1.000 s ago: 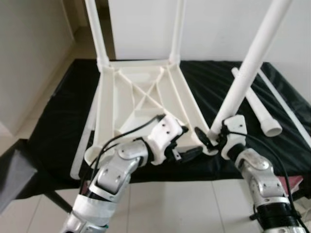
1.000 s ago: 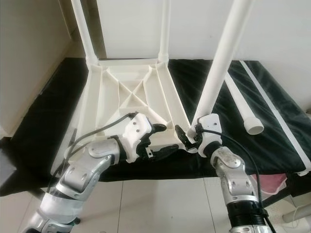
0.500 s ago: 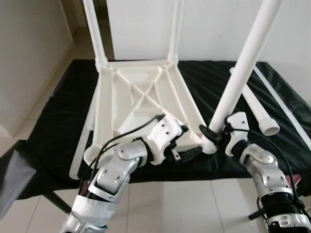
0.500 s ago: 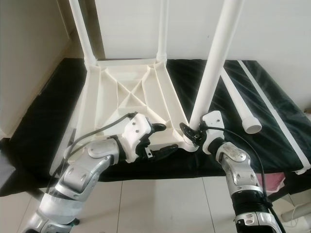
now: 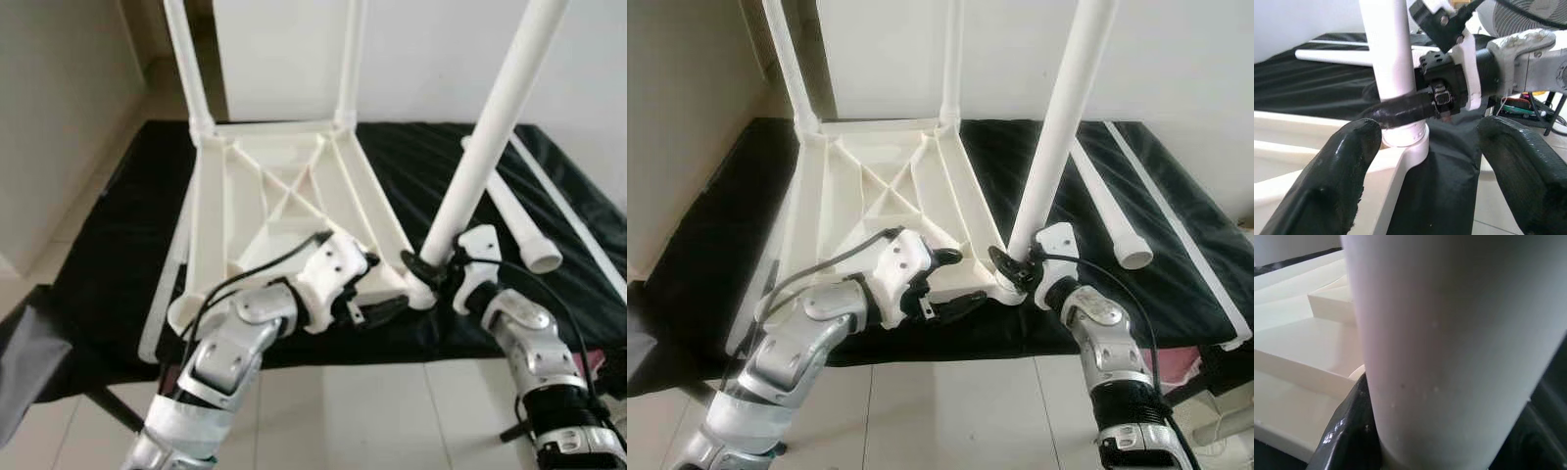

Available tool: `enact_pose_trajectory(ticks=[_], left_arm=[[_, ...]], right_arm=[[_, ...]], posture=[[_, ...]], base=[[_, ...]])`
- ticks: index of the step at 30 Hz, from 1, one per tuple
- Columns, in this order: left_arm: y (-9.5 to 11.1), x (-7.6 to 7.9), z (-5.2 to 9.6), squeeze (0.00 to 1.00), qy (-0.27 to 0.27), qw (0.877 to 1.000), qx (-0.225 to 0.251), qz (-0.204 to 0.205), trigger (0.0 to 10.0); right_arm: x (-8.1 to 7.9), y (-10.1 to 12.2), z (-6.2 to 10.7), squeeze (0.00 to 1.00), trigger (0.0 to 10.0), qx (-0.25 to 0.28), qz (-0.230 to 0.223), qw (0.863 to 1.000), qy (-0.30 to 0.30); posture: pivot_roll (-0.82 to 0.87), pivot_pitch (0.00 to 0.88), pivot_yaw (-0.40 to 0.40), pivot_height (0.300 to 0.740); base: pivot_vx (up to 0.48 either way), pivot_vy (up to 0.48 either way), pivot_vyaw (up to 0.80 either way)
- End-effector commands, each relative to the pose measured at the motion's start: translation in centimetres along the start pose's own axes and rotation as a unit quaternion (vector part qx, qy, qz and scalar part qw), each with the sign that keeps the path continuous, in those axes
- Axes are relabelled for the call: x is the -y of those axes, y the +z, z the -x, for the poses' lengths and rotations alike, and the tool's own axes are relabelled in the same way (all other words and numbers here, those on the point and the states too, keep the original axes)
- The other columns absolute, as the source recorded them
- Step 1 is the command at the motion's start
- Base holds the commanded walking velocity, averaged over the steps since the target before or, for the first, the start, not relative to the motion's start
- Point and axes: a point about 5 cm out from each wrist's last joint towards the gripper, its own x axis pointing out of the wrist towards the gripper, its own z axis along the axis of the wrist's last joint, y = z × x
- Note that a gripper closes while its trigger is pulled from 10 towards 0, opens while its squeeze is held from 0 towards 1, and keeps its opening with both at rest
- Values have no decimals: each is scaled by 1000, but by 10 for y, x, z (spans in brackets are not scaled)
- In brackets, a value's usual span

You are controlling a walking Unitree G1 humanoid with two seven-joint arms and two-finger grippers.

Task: Building children table

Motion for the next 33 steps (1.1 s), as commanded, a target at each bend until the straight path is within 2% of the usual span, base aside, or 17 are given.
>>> enact_pose_trajectory(ticks=[1,6,18,23,24,26,27,29,31,33], left_arm=[[0,0,-1,0,18,1000,-1,-6,10000],[-1,2,-2,0,15,1000,-2,-9,10000],[-3,3,0,0,19,1000,-11,-14,10000],[-2,4,1,0,25,999,-1,-31,10000],[-2,4,1,0,24,999,-1,-33,10000],[-2,4,1,0,24,999,-1,-33,10000],[-3,4,0,0,24,999,-3,-33,10000],[-3,4,0,0,24,999,-3,-33,10000],[-6,0,-1,0,27,999,-14,-27,10000],[-6,-1,-1,0,29,999,-17,-25,10000]], right_arm=[[-6,-16,-1,0,10000,-32,-20,999,5],[-6,-17,-7,0,10000,-26,-54,998,-15],[-16,-22,-14,0,10000,-20,-72,995,-71],[-23,-20,-16,0,10000,-12,-83,992,-97],[-25,-18,-16,0,10000,-8,-92,988,-124],[-25,-18,-16,0,10000,-8,-92,988,-124],[-26,-16,-15,0,10000,-5,-103,982,-160],[-26,-16,-15,0,10000,-5,-103,982,-160],[-29,-12,-11,0,10000,0,-116,967,-227],[-31,-11,-11,0,10000,1,-120,962,-244]], posture=[[-13,26,-10,740],[-10,19,-11,740],[6,13,-22,740],[1,4,-23,740],[-1,0,-23,740],[-1,0,-23,740],[-4,0,-23,740],[-4,0,-23,740],[-7,0,-25,740],[-7,0,-25,740]], base=[[0,0,0],[0,0,0],[0,0,0],[0,0,0],[0,0,0],[0,0,0],[0,0,0],[0,0,0],[0,0,0],[0,0,0]])
